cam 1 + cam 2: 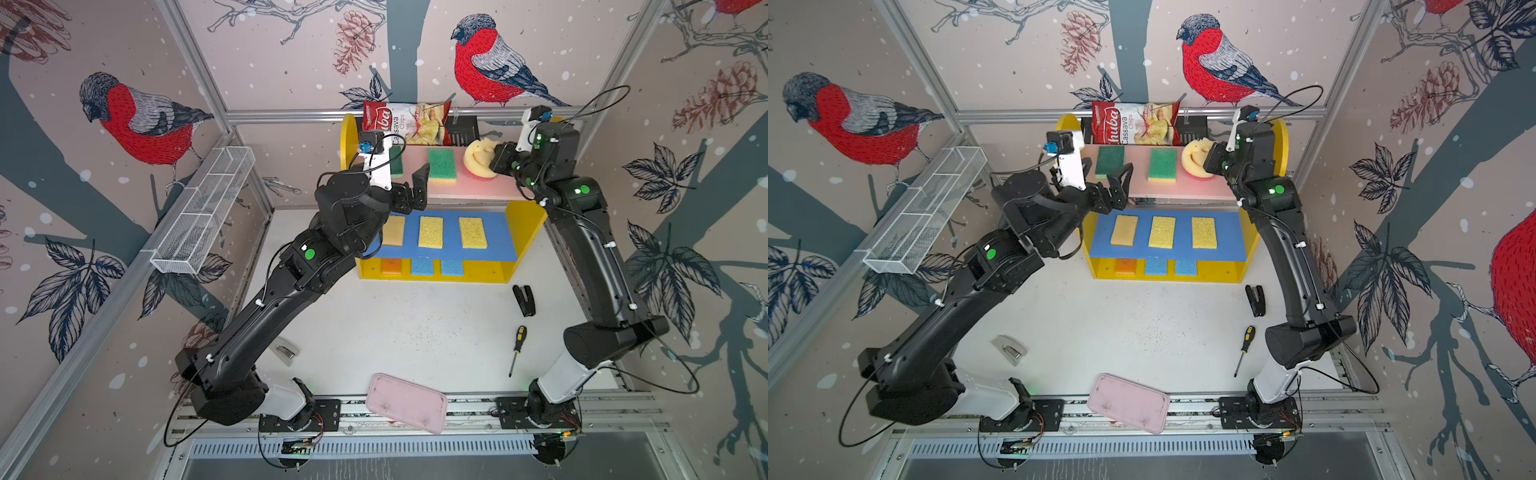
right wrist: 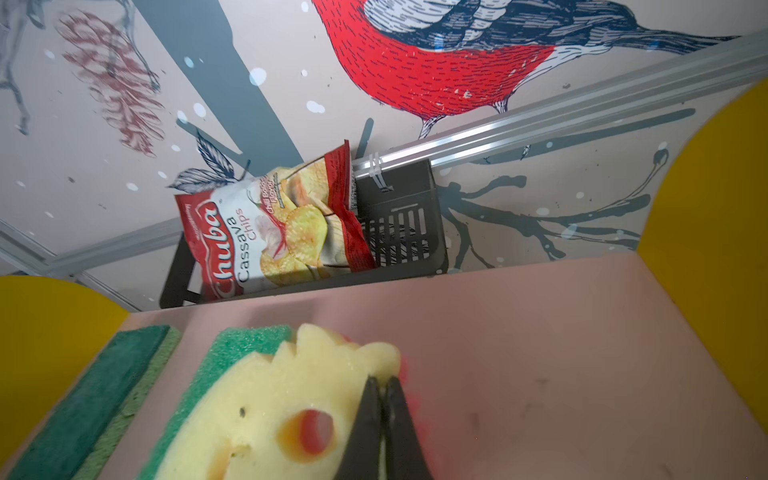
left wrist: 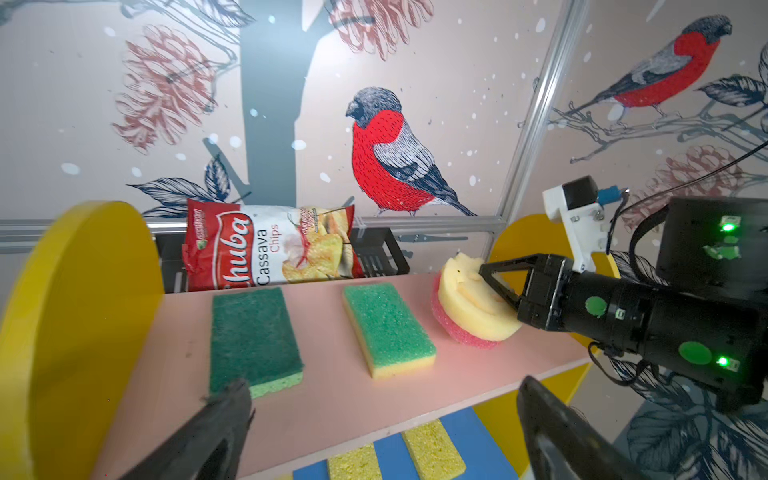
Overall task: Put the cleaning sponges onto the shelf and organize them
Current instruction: 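Grasp the smiley sponge with the right gripper from the left gripper, then lower the smiley sponge onto the pink shelf beside the green sponges with the right gripper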
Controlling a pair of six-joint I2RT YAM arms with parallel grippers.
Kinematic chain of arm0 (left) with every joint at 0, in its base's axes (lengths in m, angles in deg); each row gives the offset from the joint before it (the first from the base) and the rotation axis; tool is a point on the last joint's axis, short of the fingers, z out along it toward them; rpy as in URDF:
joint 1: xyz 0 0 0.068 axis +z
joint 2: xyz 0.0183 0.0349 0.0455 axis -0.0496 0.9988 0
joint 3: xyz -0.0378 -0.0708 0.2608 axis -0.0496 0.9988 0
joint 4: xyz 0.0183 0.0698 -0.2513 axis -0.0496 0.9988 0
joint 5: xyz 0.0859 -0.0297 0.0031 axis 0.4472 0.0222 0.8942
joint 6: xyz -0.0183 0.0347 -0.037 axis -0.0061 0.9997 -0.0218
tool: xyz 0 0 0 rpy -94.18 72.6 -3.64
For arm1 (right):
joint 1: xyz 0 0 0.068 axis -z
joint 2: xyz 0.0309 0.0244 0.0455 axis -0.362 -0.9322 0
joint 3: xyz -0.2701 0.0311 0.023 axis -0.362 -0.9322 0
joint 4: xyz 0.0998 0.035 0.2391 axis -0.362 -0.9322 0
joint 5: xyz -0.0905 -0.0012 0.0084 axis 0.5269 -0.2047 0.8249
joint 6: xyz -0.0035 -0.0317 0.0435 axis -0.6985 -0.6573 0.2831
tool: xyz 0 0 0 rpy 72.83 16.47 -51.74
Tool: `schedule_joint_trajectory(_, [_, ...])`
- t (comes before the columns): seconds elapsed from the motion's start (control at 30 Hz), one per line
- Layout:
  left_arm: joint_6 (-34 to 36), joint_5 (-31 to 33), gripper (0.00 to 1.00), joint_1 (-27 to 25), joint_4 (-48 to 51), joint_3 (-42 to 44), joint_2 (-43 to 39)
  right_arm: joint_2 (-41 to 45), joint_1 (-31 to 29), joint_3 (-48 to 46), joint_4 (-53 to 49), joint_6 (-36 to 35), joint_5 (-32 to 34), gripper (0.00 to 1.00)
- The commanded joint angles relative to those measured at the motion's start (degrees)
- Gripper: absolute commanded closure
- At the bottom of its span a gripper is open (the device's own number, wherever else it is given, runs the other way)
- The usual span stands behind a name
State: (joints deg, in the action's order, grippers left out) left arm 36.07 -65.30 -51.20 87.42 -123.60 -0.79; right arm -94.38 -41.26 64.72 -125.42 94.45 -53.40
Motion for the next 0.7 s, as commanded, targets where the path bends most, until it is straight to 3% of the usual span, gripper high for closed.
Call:
schedule_joint_trajectory(0.0, [2.44, 4.37, 0.02, -0.11, -4.09, 1.31, -1.66, -1.83, -0.46, 2.53, -5.64, -1.86, 7.1, 0.96])
schedule_joint_trajectory(0.43, [3.95, 6.56, 0.02, 0.01, -5.84, 3.56, -3.1, -0.02, 0.47, 3.22, -8.23, -1.07, 7.5, 0.94])
schedule_joint_trajectory(0.67, [2.88, 5.77, 0.03, 0.08, -5.54, 3.84, -2.53, 0.19, 0.71, 2.05, -8.34, -0.81, 5.63, 0.85])
